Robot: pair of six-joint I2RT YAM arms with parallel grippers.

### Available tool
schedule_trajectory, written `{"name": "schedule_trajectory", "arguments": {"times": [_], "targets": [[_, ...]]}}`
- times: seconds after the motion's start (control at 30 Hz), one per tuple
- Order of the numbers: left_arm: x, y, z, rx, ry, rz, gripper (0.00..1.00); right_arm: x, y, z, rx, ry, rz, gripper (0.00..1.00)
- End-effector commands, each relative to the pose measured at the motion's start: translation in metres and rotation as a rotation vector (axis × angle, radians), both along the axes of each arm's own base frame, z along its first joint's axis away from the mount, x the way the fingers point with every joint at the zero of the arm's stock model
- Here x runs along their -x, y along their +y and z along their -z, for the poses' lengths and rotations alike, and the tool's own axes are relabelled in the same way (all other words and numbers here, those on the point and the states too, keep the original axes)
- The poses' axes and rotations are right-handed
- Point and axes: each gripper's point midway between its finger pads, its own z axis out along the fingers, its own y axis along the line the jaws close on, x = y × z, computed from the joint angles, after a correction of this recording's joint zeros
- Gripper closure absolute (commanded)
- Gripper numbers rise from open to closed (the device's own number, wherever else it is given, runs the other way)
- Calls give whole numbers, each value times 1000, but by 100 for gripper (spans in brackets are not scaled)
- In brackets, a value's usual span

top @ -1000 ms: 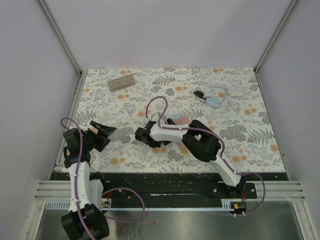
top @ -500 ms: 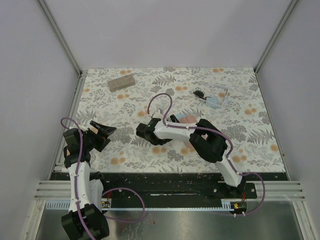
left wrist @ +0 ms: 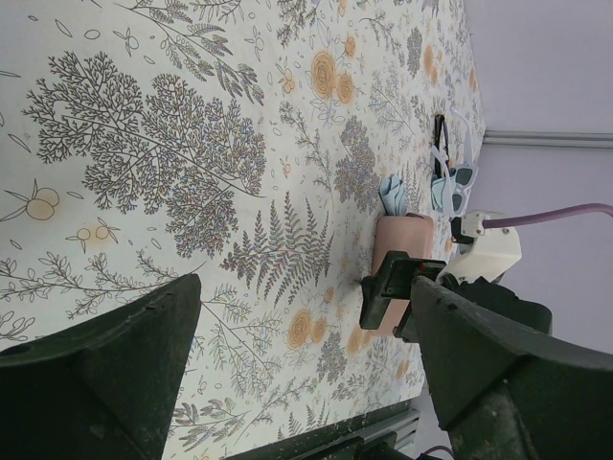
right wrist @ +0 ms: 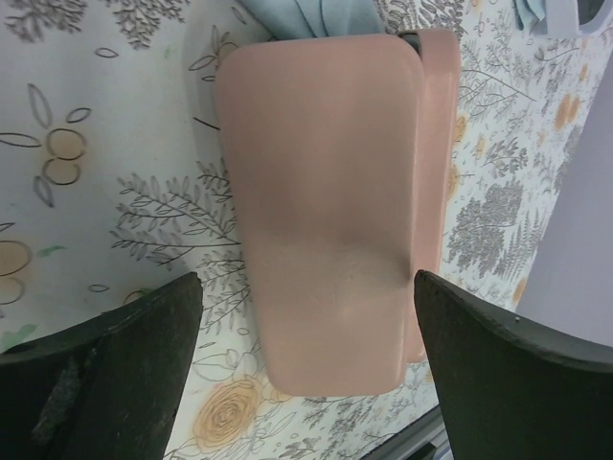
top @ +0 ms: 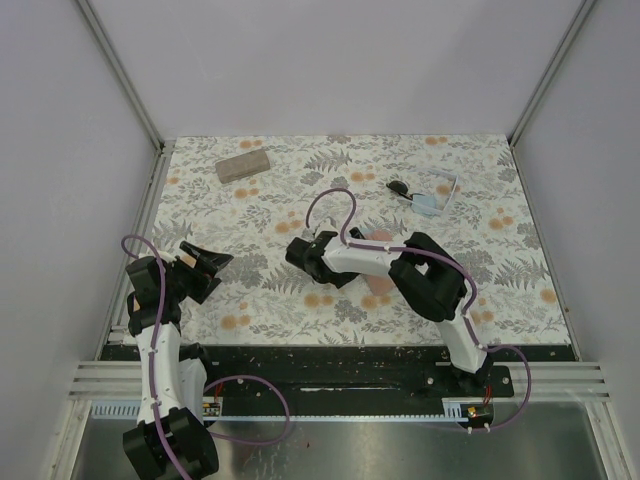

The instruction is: Organize the sunglasses

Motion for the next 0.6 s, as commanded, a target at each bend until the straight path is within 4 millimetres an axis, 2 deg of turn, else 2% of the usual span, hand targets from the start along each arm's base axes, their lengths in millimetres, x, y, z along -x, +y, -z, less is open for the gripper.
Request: {"name": "schedule_trajectory", "arguments": {"times": [0.0,0.33,0.5,0.57], "targets": [[-6,1,-11,-21,-62,21,6,-7,-8,-1,-3,11,-3,1],[-7,1,-11,-22,-58,18,6,-9,-21,13,-15,51,14,3],[-7,2,-11,-26,-61,18,6,-12,-25,22,-42,54,22,11],[-7,2,-12,-25,-61,16,7,-13,-27,23,-46,47,26,18]]}}
